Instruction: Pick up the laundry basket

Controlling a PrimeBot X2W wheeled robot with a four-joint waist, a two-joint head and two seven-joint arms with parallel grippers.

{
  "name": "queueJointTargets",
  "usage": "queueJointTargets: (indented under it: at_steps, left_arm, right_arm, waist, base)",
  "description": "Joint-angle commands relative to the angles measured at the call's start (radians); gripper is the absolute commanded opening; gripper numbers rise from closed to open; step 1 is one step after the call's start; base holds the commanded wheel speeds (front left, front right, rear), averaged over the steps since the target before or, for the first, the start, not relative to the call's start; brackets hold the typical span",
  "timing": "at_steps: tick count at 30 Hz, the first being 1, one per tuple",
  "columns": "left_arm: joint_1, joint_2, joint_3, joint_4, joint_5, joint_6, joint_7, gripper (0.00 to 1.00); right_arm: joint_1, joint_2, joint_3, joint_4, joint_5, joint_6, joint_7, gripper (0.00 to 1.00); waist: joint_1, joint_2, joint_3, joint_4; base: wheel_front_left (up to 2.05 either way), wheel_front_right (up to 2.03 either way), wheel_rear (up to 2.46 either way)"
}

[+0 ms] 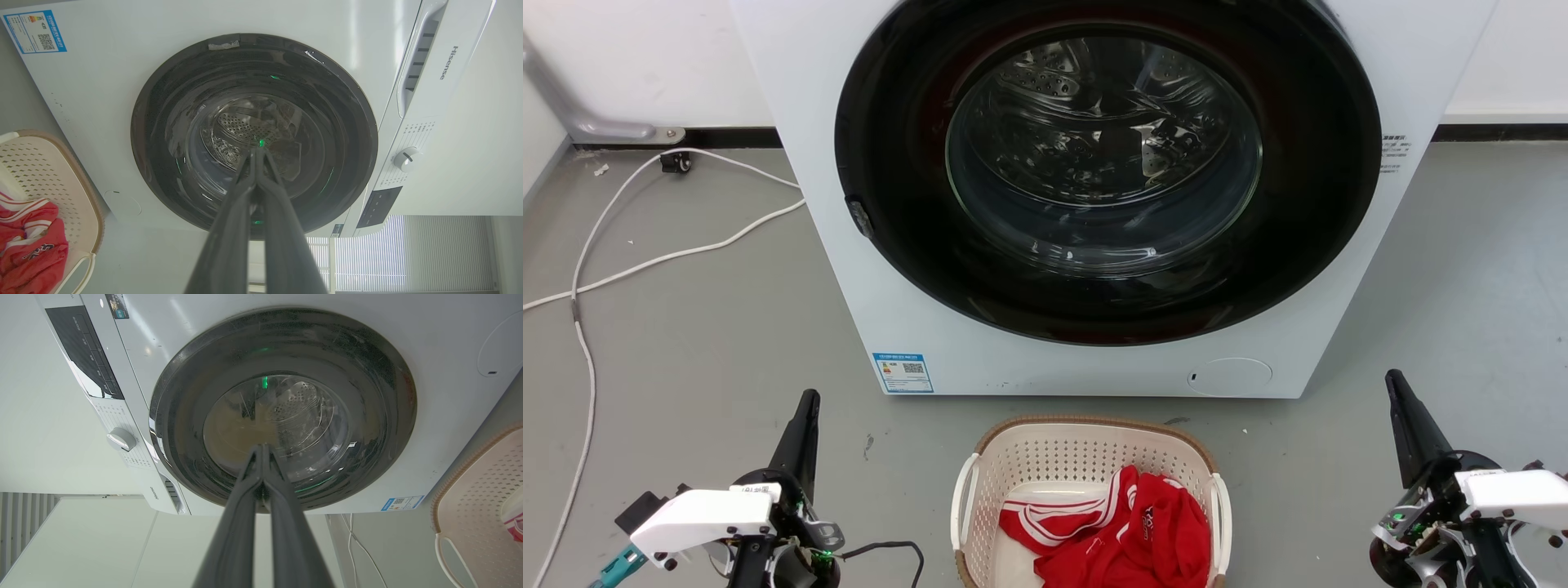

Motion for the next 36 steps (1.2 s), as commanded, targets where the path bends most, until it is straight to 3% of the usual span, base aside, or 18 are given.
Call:
queueJointTargets:
  at_steps: [1, 25, 26, 36]
  left_arm:
    - [-0.01, 0.0, 0.002, 0.001, 0.003, -0.003, 0.003, 0.0]
    - [-0.01, -0.004, 0.007, 0.001, 0.009, -0.003, 0.006, 0.0]
    - [0.001, -0.003, 0.004, 0.003, 0.001, 0.0, 0.004, 1.0]
    - [0.002, -0.006, -0.042, -0.006, 0.02, 0.001, -0.038, 1.0]
  right_arm:
    - [-0.015, 0.003, -0.001, 0.0, -0.003, 0.003, 0.003, 0.0]
    - [-0.015, 0.006, -0.005, 0.0, -0.007, 0.003, 0.005, 0.0]
    - [0.002, 0.002, -0.003, 0.003, -0.001, 0.0, 0.003, 1.0]
    - [0.025, 0.003, 0.017, -0.015, -0.033, 0.0, -0.038, 1.0]
  waist:
    - [0.0, 0.0001, 0.0, 0.0]
    - [0.0, 0.0001, 0.0, 0.0]
    - [0.0, 0.0, 0.0, 0.0]
    - [0.0, 0.0, 0.001, 0.0]
  base:
    - [0.0, 0.0, 0.0]
    - [0.0, 0.0, 0.0]
    - [0.0, 0.0, 0.0]
    - [0.0, 0.0, 0.0]
